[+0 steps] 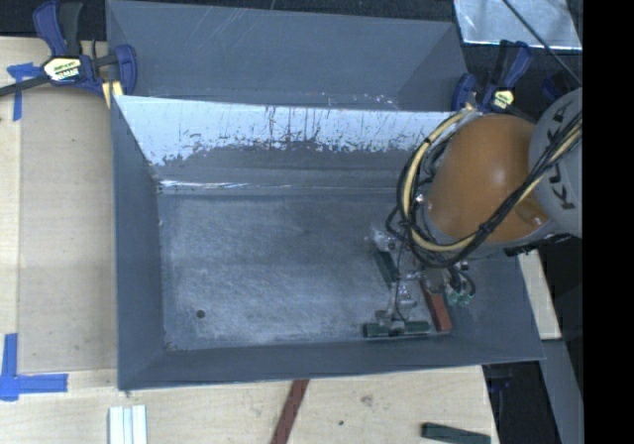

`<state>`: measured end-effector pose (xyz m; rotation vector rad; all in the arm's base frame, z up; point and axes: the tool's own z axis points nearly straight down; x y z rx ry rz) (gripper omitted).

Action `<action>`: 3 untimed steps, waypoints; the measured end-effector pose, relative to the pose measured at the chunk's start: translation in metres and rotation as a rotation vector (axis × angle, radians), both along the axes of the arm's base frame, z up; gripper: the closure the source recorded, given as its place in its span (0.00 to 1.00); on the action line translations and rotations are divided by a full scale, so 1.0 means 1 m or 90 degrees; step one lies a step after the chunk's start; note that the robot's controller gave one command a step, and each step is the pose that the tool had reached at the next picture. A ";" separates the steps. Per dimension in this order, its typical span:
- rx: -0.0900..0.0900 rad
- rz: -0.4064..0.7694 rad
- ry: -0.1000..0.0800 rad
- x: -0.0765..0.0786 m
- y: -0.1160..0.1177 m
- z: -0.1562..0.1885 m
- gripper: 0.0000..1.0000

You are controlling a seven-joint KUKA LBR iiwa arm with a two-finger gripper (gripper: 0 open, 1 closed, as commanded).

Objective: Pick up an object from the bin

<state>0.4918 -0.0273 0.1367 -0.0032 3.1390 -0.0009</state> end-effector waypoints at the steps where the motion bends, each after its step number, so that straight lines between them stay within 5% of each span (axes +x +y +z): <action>1: 0.000 0.000 0.000 0.000 0.000 0.000 0.00; 3: 0.000 0.201 0.000 0.000 -0.058 -0.042 0.00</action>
Offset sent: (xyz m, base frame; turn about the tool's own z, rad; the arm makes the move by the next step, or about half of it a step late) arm -0.0097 -0.0434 -0.0439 -0.3580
